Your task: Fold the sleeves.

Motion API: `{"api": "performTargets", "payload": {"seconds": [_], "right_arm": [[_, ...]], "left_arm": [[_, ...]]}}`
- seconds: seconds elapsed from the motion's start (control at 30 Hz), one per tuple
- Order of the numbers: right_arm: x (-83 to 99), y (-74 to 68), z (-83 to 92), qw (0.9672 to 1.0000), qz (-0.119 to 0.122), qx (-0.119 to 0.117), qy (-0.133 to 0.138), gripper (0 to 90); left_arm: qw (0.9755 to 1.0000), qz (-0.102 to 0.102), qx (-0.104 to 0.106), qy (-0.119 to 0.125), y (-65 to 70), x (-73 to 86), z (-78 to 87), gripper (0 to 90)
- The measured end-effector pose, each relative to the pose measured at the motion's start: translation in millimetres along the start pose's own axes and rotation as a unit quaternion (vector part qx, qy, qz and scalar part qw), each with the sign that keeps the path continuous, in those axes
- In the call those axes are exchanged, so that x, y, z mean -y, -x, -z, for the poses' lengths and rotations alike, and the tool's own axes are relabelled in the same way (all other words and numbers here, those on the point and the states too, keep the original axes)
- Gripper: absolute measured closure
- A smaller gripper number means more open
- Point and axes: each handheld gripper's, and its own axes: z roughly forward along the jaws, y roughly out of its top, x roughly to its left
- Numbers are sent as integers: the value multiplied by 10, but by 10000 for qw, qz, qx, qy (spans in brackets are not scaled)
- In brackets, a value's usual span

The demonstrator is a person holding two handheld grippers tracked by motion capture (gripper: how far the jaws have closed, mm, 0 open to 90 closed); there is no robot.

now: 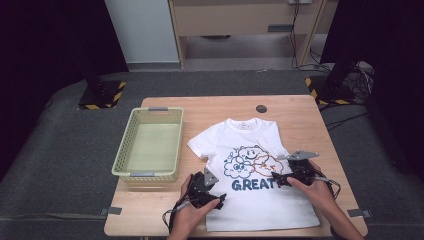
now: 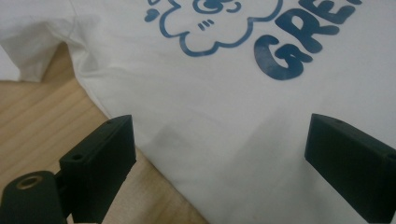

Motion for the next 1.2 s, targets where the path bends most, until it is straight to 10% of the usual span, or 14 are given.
{"api": "performTargets", "payload": {"seconds": [0.6, 1.2], "right_arm": [[77, -5, 54, 9998, 44, 212, 4, 99], [103, 30, 83, 9998, 36, 197, 36, 113]], "left_arm": [[9980, 306, -548, 74, -398, -709, -334, 94], [9875, 1106, -1124, -23, -960, -786, -610, 139]]}}
